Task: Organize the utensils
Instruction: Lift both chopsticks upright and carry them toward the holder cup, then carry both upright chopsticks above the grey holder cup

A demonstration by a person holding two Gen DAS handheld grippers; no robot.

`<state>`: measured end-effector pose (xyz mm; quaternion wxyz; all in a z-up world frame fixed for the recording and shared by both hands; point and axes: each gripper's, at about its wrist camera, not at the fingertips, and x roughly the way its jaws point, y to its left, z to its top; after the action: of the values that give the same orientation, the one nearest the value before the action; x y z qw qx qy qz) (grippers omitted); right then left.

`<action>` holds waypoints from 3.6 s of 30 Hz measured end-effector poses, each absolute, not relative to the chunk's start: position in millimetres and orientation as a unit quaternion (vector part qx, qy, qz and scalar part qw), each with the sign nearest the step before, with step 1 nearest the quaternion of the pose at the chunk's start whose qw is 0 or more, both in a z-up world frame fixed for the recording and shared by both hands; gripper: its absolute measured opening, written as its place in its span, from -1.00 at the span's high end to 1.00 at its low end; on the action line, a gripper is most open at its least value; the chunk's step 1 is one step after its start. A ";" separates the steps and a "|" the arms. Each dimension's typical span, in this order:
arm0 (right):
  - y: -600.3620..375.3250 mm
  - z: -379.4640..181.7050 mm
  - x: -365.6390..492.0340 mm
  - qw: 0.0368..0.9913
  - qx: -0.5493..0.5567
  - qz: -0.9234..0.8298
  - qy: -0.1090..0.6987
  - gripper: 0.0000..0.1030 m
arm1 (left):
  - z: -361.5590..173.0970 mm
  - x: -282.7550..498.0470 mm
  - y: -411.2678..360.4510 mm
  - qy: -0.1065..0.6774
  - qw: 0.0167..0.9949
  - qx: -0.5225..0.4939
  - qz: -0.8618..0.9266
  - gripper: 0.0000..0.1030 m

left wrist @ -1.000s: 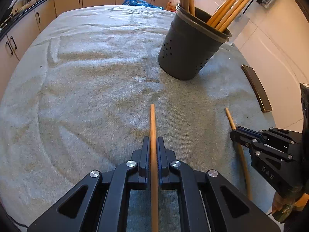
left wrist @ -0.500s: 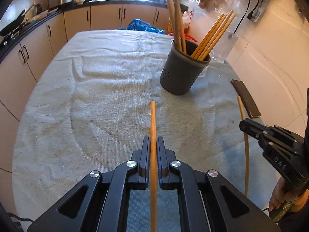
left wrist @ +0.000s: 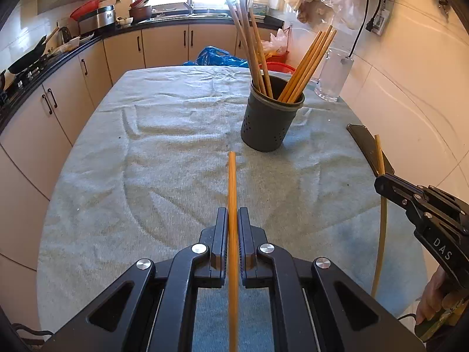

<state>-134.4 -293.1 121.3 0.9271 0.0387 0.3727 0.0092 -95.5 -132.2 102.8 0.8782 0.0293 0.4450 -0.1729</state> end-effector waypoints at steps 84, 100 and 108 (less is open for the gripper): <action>-297.1 153.6 -175.3 0.951 0.084 0.024 0.296 0.85 | 173.0 -156.7 -111.5 0.343 0.923 0.010 -0.172 0.88; -298.0 159.0 -176.0 0.952 0.086 0.022 0.291 0.85 | 172.9 -149.0 -116.6 0.346 0.923 0.036 -0.164 0.88; -301.2 163.1 -173.1 0.953 0.091 0.023 0.287 0.85 | 178.7 -143.5 -126.7 0.329 0.928 0.072 -0.158 0.88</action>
<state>-173.1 -301.2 163.1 0.9534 0.0908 0.2869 0.0226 -143.5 -126.7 178.7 0.9282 0.0721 0.3293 -0.1578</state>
